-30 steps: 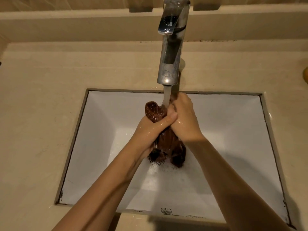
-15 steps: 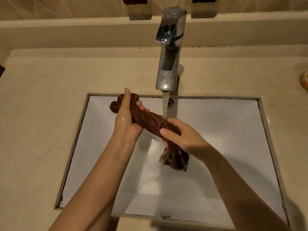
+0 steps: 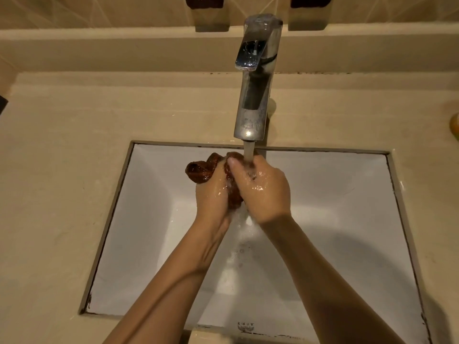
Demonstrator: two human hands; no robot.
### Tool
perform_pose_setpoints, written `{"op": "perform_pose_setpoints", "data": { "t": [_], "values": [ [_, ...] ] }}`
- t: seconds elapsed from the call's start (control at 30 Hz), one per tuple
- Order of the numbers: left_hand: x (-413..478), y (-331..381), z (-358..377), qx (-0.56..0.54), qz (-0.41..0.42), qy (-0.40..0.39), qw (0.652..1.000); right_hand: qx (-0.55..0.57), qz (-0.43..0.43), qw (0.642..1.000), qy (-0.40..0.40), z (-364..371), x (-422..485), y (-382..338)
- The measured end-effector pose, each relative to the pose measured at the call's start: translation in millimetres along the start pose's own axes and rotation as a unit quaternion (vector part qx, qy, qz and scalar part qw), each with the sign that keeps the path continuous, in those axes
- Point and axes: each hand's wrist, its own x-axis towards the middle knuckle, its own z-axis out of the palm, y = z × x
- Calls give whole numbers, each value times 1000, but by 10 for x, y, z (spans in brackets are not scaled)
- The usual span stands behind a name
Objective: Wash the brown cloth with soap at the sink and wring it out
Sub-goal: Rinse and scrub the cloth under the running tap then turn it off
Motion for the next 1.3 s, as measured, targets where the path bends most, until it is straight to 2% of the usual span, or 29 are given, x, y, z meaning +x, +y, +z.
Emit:
{"op": "perform_pose_setpoints", "data": {
  "t": [0.1,0.2,0.3,0.4,0.5,0.57,0.63,0.73,0.8,0.87,0.9,0.97,1.03,1.1,1.2,1.3],
  "values": [
    [22,-11,27,4,6,18,1000,-39,25,998,36,74,57,23],
    [61,-9,-10,18,7,11,1000,-60,55,997,14,111,123,82],
    [20,18,-69,96,6,-11,995,-21,118,993,-14,120,172,181],
    [-26,38,-133,96,14,-89,991,54,205,976,-51,76,249,180],
    [-46,33,-207,114,38,-163,979,14,165,983,-74,-6,279,137],
    [-77,42,-221,134,25,-196,971,-27,114,988,-99,-63,241,112],
    [-89,57,-219,135,5,-213,968,-69,101,985,-118,-68,195,119],
    [-59,92,-226,152,-7,-187,971,-71,86,982,-150,-67,153,92],
    [-31,135,-218,152,-15,-170,974,14,66,986,-151,-132,164,91],
    [-27,180,-186,131,-30,-167,977,118,98,975,-162,-227,174,117],
    [-32,192,-167,117,-37,-160,979,148,124,961,-197,-267,173,159],
    [-52,188,-146,85,-57,-138,985,151,157,934,-284,-335,142,226],
    [-58,176,-162,21,-96,-111,989,118,150,921,-340,-385,100,247],
    [-56,176,-183,-46,-137,-88,986,109,128,919,-356,-421,94,317],
    [-43,180,-235,-71,-154,-69,983,144,111,917,-354,-495,100,444],
    [-50,186,-290,-91,-180,-59,978,129,96,923,-348,-611,151,541]
  ]
}}
